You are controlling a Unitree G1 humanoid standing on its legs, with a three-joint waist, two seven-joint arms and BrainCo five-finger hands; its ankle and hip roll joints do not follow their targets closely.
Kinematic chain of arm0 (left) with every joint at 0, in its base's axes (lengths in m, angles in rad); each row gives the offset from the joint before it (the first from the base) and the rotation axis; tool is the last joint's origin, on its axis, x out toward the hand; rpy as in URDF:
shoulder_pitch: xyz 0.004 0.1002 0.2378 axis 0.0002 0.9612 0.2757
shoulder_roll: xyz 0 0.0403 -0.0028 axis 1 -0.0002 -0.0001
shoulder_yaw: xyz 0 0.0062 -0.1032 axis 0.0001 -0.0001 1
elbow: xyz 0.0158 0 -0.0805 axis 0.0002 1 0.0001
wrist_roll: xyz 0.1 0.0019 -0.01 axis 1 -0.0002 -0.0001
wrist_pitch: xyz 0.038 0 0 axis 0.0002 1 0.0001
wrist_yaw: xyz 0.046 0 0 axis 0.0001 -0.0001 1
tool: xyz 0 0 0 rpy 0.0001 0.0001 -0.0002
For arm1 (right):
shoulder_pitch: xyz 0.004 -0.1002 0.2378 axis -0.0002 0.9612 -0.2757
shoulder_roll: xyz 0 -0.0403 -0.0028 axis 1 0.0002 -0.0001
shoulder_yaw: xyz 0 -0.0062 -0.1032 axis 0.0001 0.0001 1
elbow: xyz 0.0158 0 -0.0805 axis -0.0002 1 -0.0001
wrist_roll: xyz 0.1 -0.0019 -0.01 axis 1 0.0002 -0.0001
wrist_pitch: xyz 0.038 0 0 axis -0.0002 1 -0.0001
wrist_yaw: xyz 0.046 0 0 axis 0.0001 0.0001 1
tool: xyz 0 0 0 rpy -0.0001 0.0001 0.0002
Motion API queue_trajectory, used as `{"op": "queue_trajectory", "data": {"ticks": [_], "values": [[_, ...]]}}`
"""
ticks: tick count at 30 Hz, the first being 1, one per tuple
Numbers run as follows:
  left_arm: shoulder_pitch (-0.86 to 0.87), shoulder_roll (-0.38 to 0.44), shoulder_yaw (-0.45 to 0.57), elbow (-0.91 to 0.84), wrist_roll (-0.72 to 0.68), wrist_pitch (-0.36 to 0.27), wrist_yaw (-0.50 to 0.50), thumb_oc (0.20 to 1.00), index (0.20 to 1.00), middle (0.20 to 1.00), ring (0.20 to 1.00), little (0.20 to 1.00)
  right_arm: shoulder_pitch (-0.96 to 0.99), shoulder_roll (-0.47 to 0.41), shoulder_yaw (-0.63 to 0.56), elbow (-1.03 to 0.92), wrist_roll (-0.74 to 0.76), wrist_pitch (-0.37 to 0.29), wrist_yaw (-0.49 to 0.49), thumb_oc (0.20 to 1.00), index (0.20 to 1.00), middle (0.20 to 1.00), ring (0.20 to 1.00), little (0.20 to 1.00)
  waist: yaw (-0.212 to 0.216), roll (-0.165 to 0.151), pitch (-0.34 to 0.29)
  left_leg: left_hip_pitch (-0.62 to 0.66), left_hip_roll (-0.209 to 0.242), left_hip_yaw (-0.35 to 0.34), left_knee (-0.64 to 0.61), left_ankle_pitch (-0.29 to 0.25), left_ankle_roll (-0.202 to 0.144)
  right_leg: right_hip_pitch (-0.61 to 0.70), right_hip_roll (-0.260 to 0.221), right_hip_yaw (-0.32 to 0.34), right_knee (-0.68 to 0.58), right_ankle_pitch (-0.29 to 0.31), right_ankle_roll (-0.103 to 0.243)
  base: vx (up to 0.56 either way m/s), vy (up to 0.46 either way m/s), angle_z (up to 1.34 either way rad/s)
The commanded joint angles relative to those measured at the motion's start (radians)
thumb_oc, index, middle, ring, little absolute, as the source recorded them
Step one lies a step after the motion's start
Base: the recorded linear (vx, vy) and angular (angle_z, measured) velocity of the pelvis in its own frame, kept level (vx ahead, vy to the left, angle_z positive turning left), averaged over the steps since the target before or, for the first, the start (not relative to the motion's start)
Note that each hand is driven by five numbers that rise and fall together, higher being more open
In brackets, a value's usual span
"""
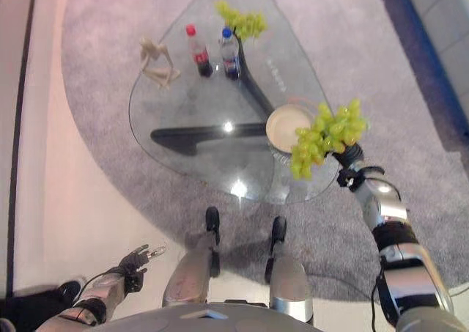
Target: Pick up fruits into the plate
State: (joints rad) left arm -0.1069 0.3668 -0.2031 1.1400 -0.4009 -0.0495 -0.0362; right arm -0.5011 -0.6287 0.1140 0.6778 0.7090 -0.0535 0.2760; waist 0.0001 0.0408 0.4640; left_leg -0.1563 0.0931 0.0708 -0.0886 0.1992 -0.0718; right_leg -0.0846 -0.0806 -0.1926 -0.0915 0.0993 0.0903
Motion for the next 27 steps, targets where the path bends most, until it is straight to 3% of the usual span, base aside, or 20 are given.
{"op": "queue_trajectory", "data": {"ticks": [1,8,15,25,27], "values": [[-0.092,0.005,-0.043,0.034,-0.019,-0.045,0.016,1.0,1.0,1.0,1.0,1.0,-0.146,-0.095,0.001,-0.016,0.036,-0.062,-0.026,0.2,0.2,0.2,0.2,0.2,0.009,-0.006,0.045,-0.012,-0.056,-0.008,0.087,-0.145,0.022,-0.108,0.02,-0.012,0.194,-0.086,-0.027,-0.1,-0.02,0.05],[-0.113,0.013,-0.083,-0.064,-0.04,-0.056,0.028,1.0,1.0,1.0,1.0,1.0,-0.216,-0.123,0.02,0.009,0.0,-0.053,-0.077,0.2,0.2,0.2,0.2,0.2,0.014,0.018,0.056,-0.105,-0.071,-0.028,0.122,-0.134,0.02,-0.195,0.021,-0.033,0.231,-0.092,-0.033,-0.04,-0.017,0.04],[-0.136,0.032,-0.123,-0.174,-0.055,-0.05,0.045,1.0,1.0,1.0,1.0,1.0,-0.33,-0.148,0.063,0.059,-0.084,0.0,-0.162,0.2,0.2,0.2,0.2,0.2,0.038,0.051,0.056,-0.229,-0.086,-0.04,0.172,-0.123,0.018,-0.321,0.012,-0.052,0.307,-0.112,-0.04,-0.02,0.003,0.0],[-0.128,0.021,-0.147,-0.208,-0.082,-0.051,0.069,1.0,1.0,1.0,1.0,1.0,-0.459,-0.159,0.142,0.152,-0.246,0.103,-0.256,0.2,0.2,0.2,0.2,0.2,0.065,0.092,0.056,-0.333,-0.106,-0.035,0.229,-0.125,0.02,-0.441,-0.014,-0.049,0.394,-0.136,-0.038,-0.01,0.041,0.09],[-0.128,0.02,-0.15,-0.215,-0.09,-0.053,0.069,1.0,1.0,1.0,1.0,1.0,-0.498,-0.158,0.168,0.181,-0.309,0.157,-0.284,0.2,0.2,0.2,0.2,0.2,0.074,0.103,0.056,-0.358,-0.109,-0.034,0.239,-0.123,0.021,-0.472,-0.019,-0.048,0.416,-0.141,-0.039,-0.01,0.051,0.09]]}}
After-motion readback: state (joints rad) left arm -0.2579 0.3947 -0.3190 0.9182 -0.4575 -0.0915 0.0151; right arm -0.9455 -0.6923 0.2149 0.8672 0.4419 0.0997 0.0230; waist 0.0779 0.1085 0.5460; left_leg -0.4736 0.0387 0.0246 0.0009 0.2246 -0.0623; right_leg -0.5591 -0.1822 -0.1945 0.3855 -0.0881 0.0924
